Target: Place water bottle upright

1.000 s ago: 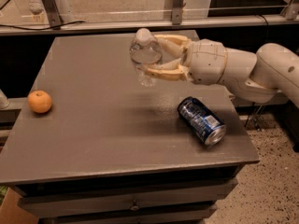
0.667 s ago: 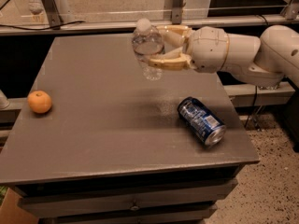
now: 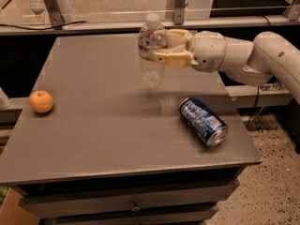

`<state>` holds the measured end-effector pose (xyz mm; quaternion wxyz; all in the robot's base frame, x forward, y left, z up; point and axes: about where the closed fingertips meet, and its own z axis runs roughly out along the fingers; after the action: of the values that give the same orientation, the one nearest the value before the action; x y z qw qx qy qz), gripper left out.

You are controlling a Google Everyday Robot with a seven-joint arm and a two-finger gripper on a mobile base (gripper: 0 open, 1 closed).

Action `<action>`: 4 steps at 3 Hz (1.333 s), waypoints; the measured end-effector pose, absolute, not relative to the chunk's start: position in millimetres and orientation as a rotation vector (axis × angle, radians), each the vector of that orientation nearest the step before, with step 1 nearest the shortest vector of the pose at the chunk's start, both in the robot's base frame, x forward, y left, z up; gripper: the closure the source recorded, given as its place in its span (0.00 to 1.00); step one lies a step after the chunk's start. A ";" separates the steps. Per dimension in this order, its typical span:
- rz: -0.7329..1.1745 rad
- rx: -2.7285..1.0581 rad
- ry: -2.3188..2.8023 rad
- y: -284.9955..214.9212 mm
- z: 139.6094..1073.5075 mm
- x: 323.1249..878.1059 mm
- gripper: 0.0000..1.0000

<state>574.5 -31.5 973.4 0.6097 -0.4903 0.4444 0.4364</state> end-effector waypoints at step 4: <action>1.006 -1.222 1.064 -9.1 938.7 573.8 1.00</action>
Offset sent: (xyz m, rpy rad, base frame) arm 0.0058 0.0087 -0.0310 -0.0981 0.0340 0.0164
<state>573.8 -9.1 938.7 0.5787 -0.5226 0.4548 0.4302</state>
